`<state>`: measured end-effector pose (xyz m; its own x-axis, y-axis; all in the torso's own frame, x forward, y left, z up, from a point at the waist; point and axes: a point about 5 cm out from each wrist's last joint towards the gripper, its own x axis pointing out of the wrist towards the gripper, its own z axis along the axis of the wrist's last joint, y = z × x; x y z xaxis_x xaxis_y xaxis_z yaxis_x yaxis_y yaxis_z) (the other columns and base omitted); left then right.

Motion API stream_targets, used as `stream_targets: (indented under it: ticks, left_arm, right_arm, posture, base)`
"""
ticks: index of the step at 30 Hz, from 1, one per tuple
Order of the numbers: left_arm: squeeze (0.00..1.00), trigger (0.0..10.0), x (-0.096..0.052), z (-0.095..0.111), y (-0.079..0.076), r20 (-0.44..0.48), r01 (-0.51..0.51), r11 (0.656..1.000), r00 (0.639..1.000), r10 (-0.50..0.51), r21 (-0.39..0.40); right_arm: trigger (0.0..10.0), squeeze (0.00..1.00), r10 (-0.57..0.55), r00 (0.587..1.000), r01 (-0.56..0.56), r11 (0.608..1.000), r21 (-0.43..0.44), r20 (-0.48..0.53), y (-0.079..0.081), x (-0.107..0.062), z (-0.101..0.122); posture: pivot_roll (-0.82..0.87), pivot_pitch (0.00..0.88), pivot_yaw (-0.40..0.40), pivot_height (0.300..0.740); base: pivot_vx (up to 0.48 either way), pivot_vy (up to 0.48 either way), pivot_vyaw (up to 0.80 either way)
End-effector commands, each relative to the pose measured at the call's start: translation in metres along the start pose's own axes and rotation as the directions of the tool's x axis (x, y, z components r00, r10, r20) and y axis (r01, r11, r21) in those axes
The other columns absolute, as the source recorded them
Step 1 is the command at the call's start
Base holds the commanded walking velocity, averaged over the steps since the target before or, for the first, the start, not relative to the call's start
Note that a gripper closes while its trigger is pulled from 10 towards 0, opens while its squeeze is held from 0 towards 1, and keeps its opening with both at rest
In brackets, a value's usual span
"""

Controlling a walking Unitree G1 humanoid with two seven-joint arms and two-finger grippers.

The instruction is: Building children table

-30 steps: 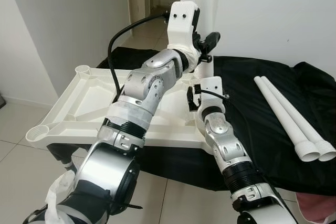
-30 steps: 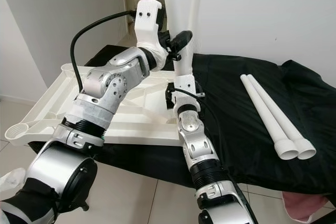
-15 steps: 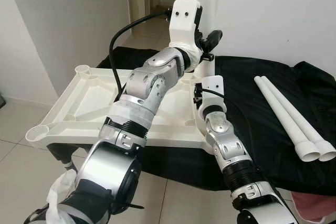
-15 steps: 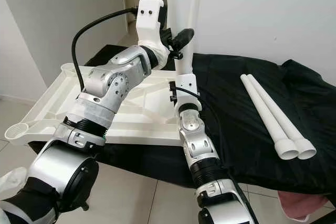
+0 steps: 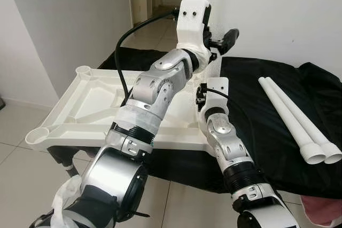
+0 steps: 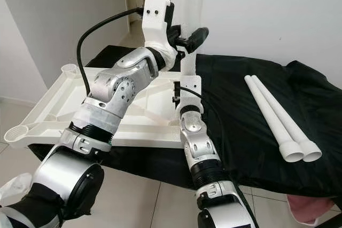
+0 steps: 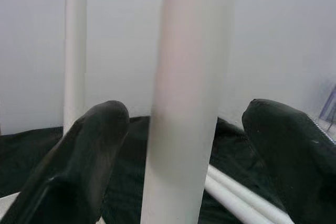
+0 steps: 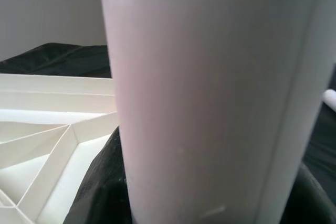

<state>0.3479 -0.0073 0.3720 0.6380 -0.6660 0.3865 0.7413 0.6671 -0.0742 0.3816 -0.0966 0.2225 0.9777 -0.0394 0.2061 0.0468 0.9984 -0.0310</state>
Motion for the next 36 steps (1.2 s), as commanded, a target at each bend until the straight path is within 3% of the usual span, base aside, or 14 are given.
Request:
stream_targets:
  ticks: [1,15,22,33,36]
  left_arm:
    - [0.0,10.0,-0.001,-0.001,-0.004,0.005,0.054,0.998,0.999,-0.054,-0.017]
    - [0.0,10.0,-0.01,-0.001,0.001,0.051,0.022,0.998,0.998,-0.019,-0.052]
    - [0.0,10.0,-0.023,-0.007,0.01,0.081,-0.033,0.997,0.996,0.039,-0.075]
    - [0.0,10.0,-0.041,-0.017,0.025,0.082,-0.112,0.992,0.99,0.116,-0.056]
    - [0.0,10.0,-0.049,-0.024,0.03,0.071,-0.134,0.991,0.988,0.134,-0.015]
  right_arm:
    - [10.0,0.0,0.004,1.0,-0.004,1.0,0.019,0.012,0.001,0.0,0.003]
    - [10.0,0.0,-0.032,0.999,0.032,0.998,0.047,0.005,-0.01,-0.001,-0.001]
    - [10.0,0.0,-0.05,0.998,0.047,0.997,0.062,0.039,-0.024,-0.006,-0.003]
    - [10.0,0.0,-0.042,0.996,0.038,0.998,0.04,0.083,-0.032,-0.015,-0.004]
    - [10.0,0.0,-0.026,0.994,0.022,0.999,0.034,0.108,-0.034,-0.02,-0.004]
  posture:
    - [0.0,0.051,0.016,0.74]
    - [-0.01,0.04,0.015,0.74]
    - [0.0,0.024,0.016,0.74]
    - [0.0,0.032,0.015,0.74]
    - [0.0,0.035,0.015,0.74]
  base:
    - [0.0,0.0,0.0]
    - [0.0,0.0,0.0]
    - [0.0,0.0,0.0]
    - [0.0,0.0,0.0]
    - [0.0,0.0,0.0]
